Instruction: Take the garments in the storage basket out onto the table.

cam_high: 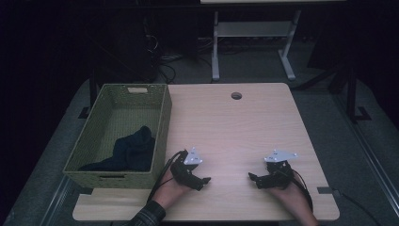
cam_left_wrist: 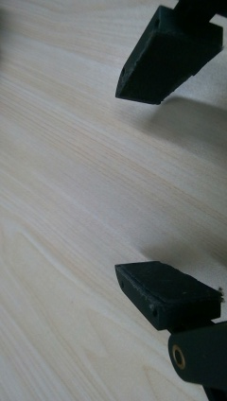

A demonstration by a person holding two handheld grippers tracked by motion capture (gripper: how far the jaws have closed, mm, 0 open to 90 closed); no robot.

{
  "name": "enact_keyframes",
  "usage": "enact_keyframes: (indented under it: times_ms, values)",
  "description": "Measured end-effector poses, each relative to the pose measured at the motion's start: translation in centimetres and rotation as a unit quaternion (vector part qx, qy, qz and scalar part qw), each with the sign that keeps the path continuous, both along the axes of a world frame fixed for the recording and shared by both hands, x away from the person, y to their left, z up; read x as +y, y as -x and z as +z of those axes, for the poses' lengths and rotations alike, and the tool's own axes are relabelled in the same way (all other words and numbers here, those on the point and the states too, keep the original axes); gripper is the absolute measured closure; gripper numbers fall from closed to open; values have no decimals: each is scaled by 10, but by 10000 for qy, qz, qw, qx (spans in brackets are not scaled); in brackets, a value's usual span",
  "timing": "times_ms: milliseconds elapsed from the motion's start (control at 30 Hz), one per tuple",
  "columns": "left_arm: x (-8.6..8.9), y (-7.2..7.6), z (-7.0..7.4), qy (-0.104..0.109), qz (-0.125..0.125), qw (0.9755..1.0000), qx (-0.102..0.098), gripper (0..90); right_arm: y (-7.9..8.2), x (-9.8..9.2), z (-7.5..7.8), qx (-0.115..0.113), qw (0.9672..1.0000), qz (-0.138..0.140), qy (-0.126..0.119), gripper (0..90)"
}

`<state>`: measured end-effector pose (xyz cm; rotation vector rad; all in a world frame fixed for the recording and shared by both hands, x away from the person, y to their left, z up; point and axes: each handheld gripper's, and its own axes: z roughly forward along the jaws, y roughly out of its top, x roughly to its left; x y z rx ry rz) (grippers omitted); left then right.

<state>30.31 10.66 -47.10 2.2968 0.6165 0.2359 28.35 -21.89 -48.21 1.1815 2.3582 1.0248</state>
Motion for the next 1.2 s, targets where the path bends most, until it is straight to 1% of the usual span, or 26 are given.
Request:
enact_keyframes:
  times_ms: [67,300,367,500,700,833,900,1033,1067,1200]
  values:
    - [1,1,1,-32,-11,10000,-37,137,0,0,0,-2,10000,1,4,85]
    - [2,2,7,27,-1,10000,-92,137,0,0,0,-2,10000,1,2,85]
    - [2,1,9,63,15,10000,-34,137,0,0,0,0,10000,0,-1,85]
    - [2,1,11,31,5,10000,-3,137,0,0,0,-2,10000,1,1,85]
    - [2,0,14,70,6,10000,2,137,0,0,0,-1,10000,0,-1,85]
    - [1,0,17,57,-7,10000,1,137,0,0,0,-1,10000,1,0,85]
    - [1,0,18,74,-3,10000,29,137,0,0,0,-3,10000,2,2,85]
    - [1,-1,19,35,-11,10000,55,138,0,0,0,-2,10000,1,0,85]
    - [0,-1,20,-51,-31,10000,40,138,0,0,0,-1,10000,0,-1,85]
    - [1,-2,23,-2,4,10000,44,138,0,0,0,0,10000,0,0,85]
